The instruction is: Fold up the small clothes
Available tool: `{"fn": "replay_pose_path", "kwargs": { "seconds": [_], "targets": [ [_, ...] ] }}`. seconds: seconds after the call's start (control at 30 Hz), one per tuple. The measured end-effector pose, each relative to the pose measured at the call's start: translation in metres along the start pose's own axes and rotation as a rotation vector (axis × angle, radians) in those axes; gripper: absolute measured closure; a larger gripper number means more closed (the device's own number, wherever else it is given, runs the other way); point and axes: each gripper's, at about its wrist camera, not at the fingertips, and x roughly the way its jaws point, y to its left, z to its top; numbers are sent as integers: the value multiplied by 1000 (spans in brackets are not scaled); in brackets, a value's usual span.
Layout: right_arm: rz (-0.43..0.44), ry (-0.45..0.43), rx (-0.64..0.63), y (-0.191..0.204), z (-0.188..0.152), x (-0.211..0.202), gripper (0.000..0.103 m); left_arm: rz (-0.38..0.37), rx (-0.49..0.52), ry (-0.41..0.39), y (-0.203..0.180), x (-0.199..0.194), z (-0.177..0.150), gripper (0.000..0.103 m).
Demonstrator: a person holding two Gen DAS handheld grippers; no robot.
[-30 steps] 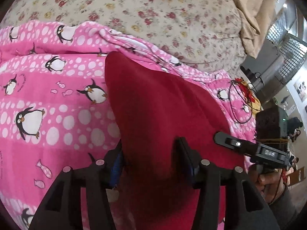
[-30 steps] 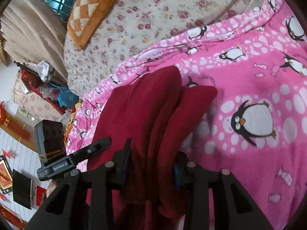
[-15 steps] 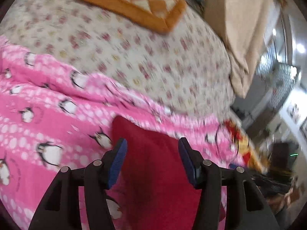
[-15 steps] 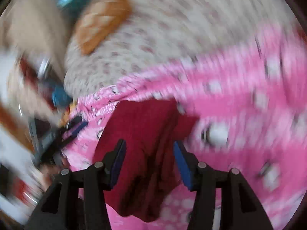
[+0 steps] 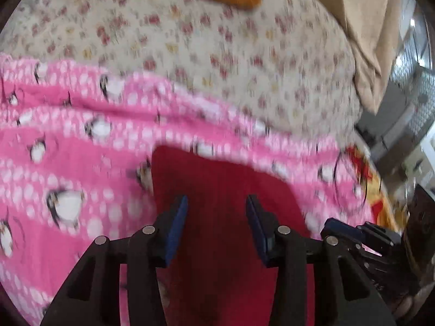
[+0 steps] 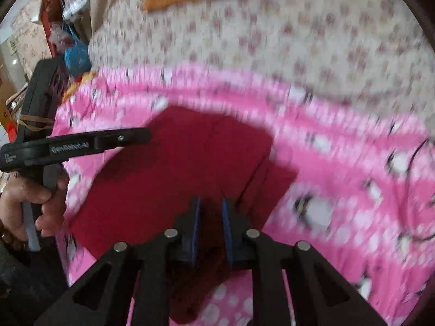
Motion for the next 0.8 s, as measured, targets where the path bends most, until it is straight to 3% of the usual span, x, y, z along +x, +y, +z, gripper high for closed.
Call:
{"fn": "replay_pose_path", "kwargs": {
  "seconds": [0.07,0.17,0.23,0.3,0.33,0.4,0.47,0.63,0.73,0.8],
  "targets": [
    [-24,-76,25,-2,17,6,86,20,6,5,-7,13,17,75],
    [-41,-71,64,-17,33,38,86,42,-60,36,-4,40,30,75],
    [-13,-9,61,-28,33,71,87,88,-76,72,2,64,27,75],
    [-24,107,55,-40,19,109,87,131,-55,163,10,95,10,75],
    [-9,129,57,-44,12,121,88,160,-22,158,8,99,5,75],
    [9,121,94,-49,8,120,87,203,18,158,-2,100,6,72],
    [-9,130,76,-45,10,120,87,195,22,169,-1,103,5,69],
    [-1,101,80,-43,9,106,84,82,-8,181,7,100,8,51],
    [-17,60,59,-36,9,72,84,55,-4,173,4,97,9,48],
    [-26,-15,24,-22,0,34,84,34,-41,120,6,86,10,48]
  ]
}}
